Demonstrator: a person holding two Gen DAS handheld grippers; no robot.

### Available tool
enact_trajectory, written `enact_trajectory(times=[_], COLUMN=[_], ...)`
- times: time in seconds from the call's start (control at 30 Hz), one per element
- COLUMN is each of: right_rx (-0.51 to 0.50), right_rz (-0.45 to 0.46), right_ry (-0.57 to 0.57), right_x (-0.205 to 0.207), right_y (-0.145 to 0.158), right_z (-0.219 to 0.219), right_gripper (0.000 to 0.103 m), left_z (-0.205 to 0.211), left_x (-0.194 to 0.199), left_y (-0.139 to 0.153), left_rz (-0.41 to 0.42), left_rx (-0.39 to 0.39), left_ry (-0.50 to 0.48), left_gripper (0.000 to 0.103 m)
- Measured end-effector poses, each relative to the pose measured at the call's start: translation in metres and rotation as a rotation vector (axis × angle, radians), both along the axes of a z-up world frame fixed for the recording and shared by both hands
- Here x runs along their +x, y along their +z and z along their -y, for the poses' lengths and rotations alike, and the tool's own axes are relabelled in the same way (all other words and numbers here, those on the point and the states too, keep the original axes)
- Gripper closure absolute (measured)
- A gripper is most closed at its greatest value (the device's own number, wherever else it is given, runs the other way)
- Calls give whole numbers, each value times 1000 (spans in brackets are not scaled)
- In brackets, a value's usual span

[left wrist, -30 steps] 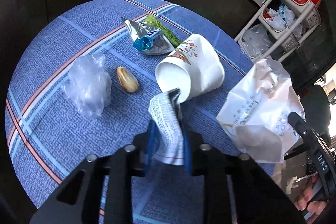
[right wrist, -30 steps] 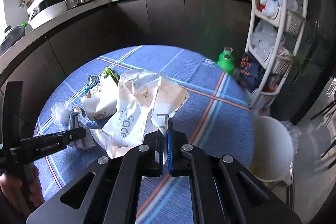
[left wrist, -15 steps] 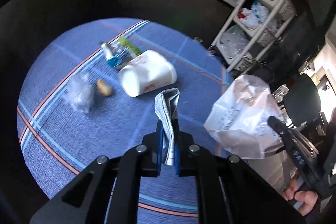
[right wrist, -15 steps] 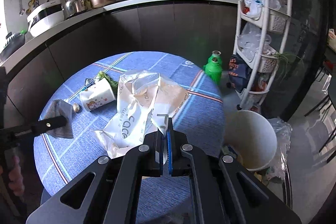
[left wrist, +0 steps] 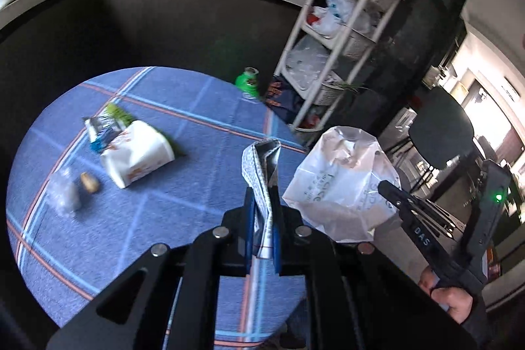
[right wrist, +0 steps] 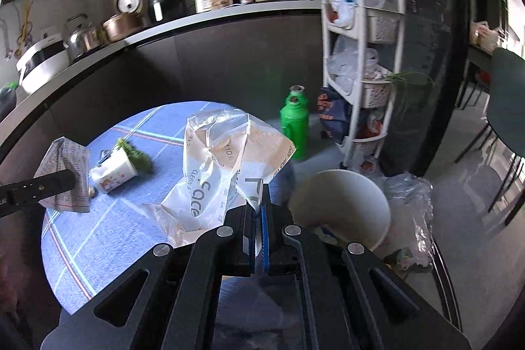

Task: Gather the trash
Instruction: 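Carry the bag and grey paper in both grippers over the white bin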

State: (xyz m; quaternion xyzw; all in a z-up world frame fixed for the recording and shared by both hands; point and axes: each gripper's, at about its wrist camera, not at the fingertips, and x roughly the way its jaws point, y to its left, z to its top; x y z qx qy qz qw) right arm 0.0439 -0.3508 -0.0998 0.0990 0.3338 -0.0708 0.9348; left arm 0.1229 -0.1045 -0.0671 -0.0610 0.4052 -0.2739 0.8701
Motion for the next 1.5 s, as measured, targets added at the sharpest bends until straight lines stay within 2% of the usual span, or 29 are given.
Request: enact_trajectory(times=[0.4, 0.8, 1.07, 1.43, 1.5], right_rx=[20, 44, 74, 111, 115], right_rz=[-1, -45, -82, -114, -118], right_ry=[-141, -267, -315, -342, -340], right_x=[-15, -21, -14, 0, 4], right_y=[-11, -44, -72, -101, -106], right_z=[58, 117, 147, 175, 179], right_gripper=[101, 101, 101, 101, 101], left_z=[80, 159, 215, 267, 275], left_x=[2, 14, 41, 71, 76], left_y=[1, -15, -47, -104, -112], left_rz=[0, -34, -104, -188, -195], left_rx=[20, 63, 97, 178, 197], left_ry=[-163, -315, -378, -397, -396], left_gripper=[93, 93, 93, 93, 90])
